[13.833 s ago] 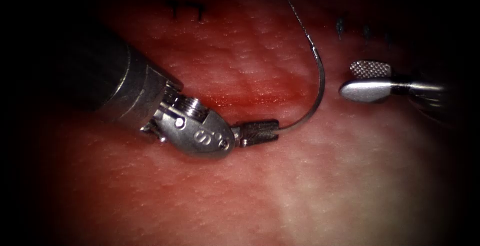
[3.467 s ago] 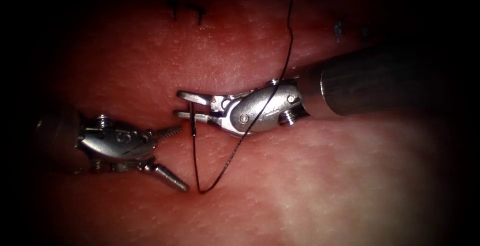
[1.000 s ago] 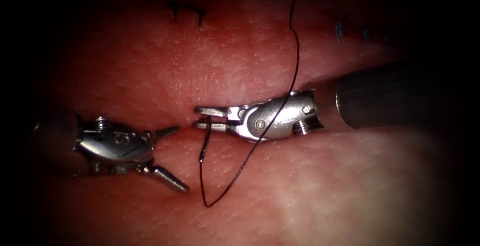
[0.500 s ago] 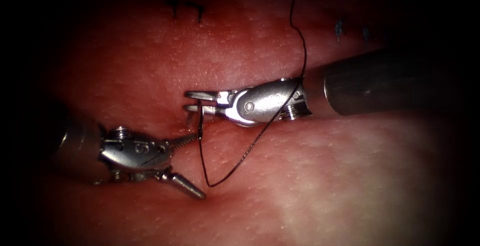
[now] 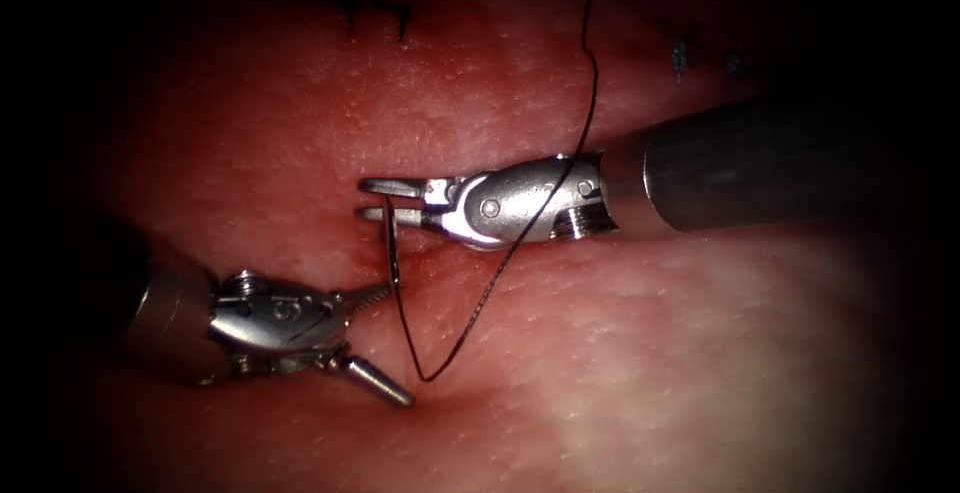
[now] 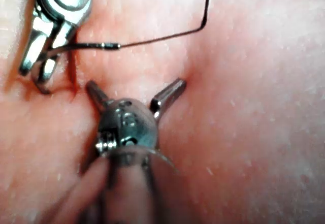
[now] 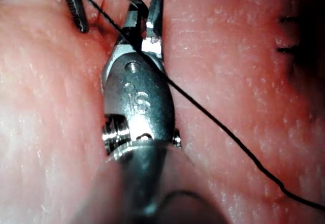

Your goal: Wound Closure

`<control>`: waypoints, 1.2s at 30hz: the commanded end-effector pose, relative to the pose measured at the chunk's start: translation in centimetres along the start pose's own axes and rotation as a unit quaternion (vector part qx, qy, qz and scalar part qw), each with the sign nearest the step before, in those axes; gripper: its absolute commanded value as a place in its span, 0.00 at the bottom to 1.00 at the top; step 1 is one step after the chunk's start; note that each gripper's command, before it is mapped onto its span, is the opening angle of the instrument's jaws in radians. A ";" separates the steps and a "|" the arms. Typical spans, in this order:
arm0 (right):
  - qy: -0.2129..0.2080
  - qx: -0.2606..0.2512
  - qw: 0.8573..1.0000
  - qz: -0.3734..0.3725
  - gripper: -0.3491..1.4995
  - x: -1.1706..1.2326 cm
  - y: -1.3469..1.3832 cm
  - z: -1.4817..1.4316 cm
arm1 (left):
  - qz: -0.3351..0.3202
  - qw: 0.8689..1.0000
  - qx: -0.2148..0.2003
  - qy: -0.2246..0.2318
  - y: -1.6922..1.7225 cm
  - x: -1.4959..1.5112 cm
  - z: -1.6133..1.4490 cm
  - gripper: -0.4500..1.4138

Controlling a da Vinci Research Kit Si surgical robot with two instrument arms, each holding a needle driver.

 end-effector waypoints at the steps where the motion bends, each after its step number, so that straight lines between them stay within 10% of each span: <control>1: 0.001 -0.001 1.000 0.012 0.00 -0.03 0.05 0.07 | 0.000 1.000 0.002 0.000 -0.07 0.07 0.05 0.73; 14: -0.010 0.016 0.988 0.152 0.00 -0.13 0.35 0.17 | 0.001 1.000 0.006 0.003 -0.10 0.11 0.00 0.73; 36: 0.008 -0.002 0.907 0.422 0.00 -0.13 0.81 0.23 | -0.001 1.000 0.005 0.002 -0.13 0.12 -0.04 0.74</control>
